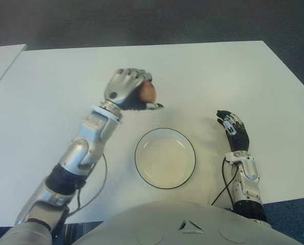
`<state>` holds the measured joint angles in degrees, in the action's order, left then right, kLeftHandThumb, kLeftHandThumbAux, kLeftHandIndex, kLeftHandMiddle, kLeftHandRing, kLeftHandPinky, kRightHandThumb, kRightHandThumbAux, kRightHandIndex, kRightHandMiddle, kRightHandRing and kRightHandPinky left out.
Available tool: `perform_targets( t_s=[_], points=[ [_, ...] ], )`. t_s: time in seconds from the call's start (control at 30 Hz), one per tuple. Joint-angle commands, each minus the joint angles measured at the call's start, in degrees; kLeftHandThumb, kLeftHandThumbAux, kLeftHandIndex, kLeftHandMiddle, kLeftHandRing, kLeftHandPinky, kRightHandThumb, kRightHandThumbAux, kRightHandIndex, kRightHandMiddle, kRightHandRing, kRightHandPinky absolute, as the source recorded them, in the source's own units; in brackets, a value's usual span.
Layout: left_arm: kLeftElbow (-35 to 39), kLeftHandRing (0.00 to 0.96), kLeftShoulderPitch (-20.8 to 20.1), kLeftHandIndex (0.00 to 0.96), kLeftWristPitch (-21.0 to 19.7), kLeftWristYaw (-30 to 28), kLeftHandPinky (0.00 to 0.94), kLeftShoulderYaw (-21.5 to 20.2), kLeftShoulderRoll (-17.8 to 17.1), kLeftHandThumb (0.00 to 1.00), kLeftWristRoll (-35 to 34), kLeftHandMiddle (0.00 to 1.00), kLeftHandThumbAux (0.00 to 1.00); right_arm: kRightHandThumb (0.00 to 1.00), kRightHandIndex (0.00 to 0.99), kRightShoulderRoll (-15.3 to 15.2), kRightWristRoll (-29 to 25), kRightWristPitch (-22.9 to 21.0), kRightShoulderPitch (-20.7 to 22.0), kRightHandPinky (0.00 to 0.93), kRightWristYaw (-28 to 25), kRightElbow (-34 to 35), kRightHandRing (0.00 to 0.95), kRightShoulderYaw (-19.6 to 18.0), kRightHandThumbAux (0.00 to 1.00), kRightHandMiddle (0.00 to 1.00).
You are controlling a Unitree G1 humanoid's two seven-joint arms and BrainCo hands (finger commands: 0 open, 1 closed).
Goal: Put the apples into the plate.
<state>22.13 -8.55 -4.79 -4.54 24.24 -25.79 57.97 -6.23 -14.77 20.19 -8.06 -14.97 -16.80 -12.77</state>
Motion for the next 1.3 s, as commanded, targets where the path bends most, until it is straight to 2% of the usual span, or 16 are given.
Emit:
perform_targets(
  t_s=[0.03,0.17,0.27,0.63,0.8,0.93,1.3],
  points=[
    [0.8,0.837,3.1,0.406,2.0,1.5,0.775,5.2,3.3,0.859,4.7,0.532,0.664,0.280,0.272,0.8,0.2,-2.6,-1.7,0.179,0.2,-1.6,0.196,0.6,0.549,0.274],
    [1.5,0.835,5.4,0.408,3.4,2.2,0.793,8.1,4.8,0.859,8.4,0.533,0.663,0.280,0.269,1.0,0.2,-2.8,-1.9,0.181,0.3,-1.2,0.195,0.8,0.548,0.272],
    [3.6,0.825,7.8,0.410,3.8,-0.9,0.804,9.8,6.0,0.859,9.0,0.535,0.662,0.282,0.265,1.3,0.3,-3.1,-2.1,0.182,0.6,-0.8,0.195,1.0,0.561,0.269],
    [6.7,0.821,10.7,0.405,6.4,-8.0,0.809,10.4,6.3,0.856,6.5,0.538,0.664,0.298,0.242,1.9,0.4,-3.6,-2.7,0.181,1.3,0.2,0.202,1.5,0.585,0.270],
    [6.2,0.831,10.9,0.406,8.8,-7.3,0.820,10.8,5.9,0.856,7.1,0.537,0.663,0.294,0.237,2.1,0.7,-3.8,-2.8,0.192,1.7,0.7,0.212,1.8,0.588,0.280],
    [2.5,0.831,11.4,0.405,11.2,-3.9,0.814,13.0,6.2,0.854,9.5,0.533,0.663,0.285,0.247,2.4,1.2,-4.0,-3.0,0.183,2.6,1.4,0.211,2.2,0.588,0.286],
    [1.6,0.818,14.8,0.399,13.1,-1.6,0.803,14.1,5.9,0.850,12.2,0.526,0.665,0.271,0.238,2.3,2.0,-4.5,-3.2,0.200,3.7,2.1,0.228,2.8,0.594,0.306]
  ],
)
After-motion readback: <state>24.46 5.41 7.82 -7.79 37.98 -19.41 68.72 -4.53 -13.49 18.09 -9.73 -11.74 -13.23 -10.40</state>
